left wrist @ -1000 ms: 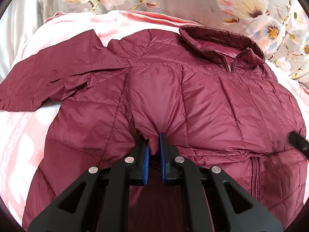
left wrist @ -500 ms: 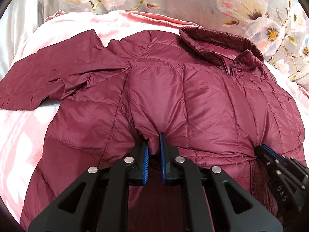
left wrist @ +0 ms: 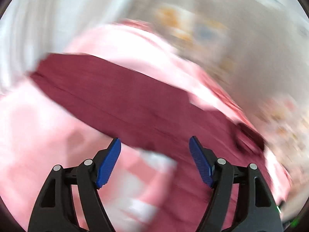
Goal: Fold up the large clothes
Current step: 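Grasp the other sleeve with the left tool and lift it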
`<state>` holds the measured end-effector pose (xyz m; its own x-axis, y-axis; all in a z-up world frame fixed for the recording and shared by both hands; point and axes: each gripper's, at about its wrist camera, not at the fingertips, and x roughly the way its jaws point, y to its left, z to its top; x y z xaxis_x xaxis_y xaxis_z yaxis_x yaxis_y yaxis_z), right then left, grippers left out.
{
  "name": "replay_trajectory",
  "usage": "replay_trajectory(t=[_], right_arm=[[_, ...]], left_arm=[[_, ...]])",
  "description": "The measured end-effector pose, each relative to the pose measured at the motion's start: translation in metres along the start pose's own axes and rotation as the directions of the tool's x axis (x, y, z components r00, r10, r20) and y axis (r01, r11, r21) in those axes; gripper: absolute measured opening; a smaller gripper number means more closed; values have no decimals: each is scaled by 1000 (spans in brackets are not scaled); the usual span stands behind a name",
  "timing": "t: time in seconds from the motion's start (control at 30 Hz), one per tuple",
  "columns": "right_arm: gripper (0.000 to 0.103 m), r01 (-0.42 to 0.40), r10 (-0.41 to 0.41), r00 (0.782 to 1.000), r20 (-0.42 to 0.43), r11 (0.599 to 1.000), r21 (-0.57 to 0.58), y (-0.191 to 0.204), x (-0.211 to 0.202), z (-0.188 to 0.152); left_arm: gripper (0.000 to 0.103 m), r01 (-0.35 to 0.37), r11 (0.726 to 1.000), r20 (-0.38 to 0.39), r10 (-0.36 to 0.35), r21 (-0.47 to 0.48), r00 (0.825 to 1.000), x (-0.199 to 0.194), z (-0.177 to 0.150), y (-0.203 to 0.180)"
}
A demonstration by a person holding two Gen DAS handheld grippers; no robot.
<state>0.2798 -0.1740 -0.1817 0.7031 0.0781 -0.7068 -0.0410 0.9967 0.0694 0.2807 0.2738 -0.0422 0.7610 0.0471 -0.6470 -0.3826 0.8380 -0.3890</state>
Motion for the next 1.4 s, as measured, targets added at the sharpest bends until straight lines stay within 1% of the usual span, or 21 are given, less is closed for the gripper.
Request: replay_trajectory(t=[0.07,0.1,0.17,0.23,0.3,0.37,0.47,0.53,0.57,0.67,0.7,0.8,0.9,0.93,1.0,1.07,1.1,1.13,1.23,1.3,1.4], right_arm=[[7,-3,3,1000,0,1000,3,0,0,0],[7,-3,3,1000,0,1000,3,0,0,0],[7,2,-2,1000,0,1000,-1,0,0,0],[7,5,-5,1000,1,1000,-3,0,0,0],[7,6,-6,1000,2,1000,-2,0,1,0],[7,4,-4,1000,1,1000,-1,0,0,0],[7,5,-5,1000,1,1000,-2,0,0,1],[7,3,-3,1000,1,1000,-1,0,0,1],[7,2,-2,1000,1,1000,0,0,0,1],[7,0,0,1000,1,1000,1,0,0,1],[7,-1,1,1000,1,1000,2,0,0,1],[7,1,-1,1000,1,1000,2,0,0,1],[7,1,-1,1000,1,1000,1,0,0,1],[7,0,0,1000,1,1000,2,-1,0,1],[7,-1,1,1000,1,1000,3,0,0,1],[7,-3,3,1000,1,1000,5,0,0,1],[7,-6,6,1000,2,1000,7,-1,-1,1],[7,-8,8,1000,2,1000,10,-1,-1,1],[7,-16,16,1000,5,1000,20,-2,-1,1],[7,-29,29,1000,11,999,38,-6,-3,1],[7,-80,78,997,22,993,91,-16,-6,1]], left_arm=[[71,-91,992,-3,91,-86,996,11,25,43],[70,-114,984,-5,114,-135,993,16,35,65],[70,-188,955,5,194,-229,981,25,54,109],[68,-226,930,7,238,-289,971,31,64,138],[66,-223,916,0,237,-333,972,38,70,158],[65,-212,908,-8,224,-361,974,45,75,167],[58,-194,900,-23,201,-390,979,60,79,174],[42,-200,899,-30,205,-390,978,67,82,177],[36,-206,900,-32,210,-383,977,70,83,176],[6,-211,914,-34,213,-347,976,71,89,172],[4,-208,918,-32,210,-338,977,68,91,171],[2,-191,941,25,206,-281,978,50,98,147],[2,-147,976,116,167,-163,979,21,108,96],[2,-117,988,153,132,-100,979,6,110,66],[2,-66,998,196,65,0,978,-14,111,19],[2,2,992,222,-30,124,975,-35,104,-40],[1,28,985,223,-66,167,973,-42,101,-62],[1,73,970,216,-124,231,968,-50,92,-96],[1,189,909,149,-259,372,954,-64,58,-177],[1,259,862,87,-327,435,941,-65,31,-221],[1,324,810,5,-374,489,927,-58,-7,-269]])
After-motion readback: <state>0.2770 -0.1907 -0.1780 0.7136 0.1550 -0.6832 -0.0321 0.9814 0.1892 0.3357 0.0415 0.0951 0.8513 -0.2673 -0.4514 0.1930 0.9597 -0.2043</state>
